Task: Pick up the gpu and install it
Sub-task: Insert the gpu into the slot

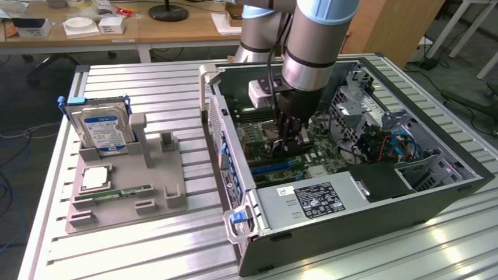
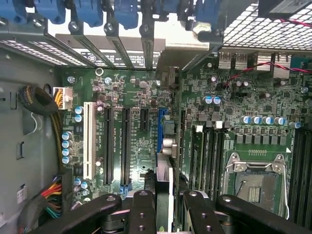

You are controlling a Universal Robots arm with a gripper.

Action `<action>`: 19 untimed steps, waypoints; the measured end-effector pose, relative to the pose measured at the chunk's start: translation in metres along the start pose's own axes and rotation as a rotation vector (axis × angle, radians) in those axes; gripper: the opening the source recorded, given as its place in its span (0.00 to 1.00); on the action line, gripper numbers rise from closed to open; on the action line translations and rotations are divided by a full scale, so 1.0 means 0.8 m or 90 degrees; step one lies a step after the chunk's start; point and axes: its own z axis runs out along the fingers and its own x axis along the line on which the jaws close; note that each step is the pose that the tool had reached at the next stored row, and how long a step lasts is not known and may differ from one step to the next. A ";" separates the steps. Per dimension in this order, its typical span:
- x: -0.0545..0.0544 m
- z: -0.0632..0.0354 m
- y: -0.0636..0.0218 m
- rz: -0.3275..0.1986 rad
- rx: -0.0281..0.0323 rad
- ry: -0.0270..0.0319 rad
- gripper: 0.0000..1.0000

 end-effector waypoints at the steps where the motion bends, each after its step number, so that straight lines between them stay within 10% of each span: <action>1: 0.000 0.000 0.000 0.000 0.0000 0.0001 0.27; 19: 0.001 0.008 0.011 0.000 0.0001 0.0000 0.27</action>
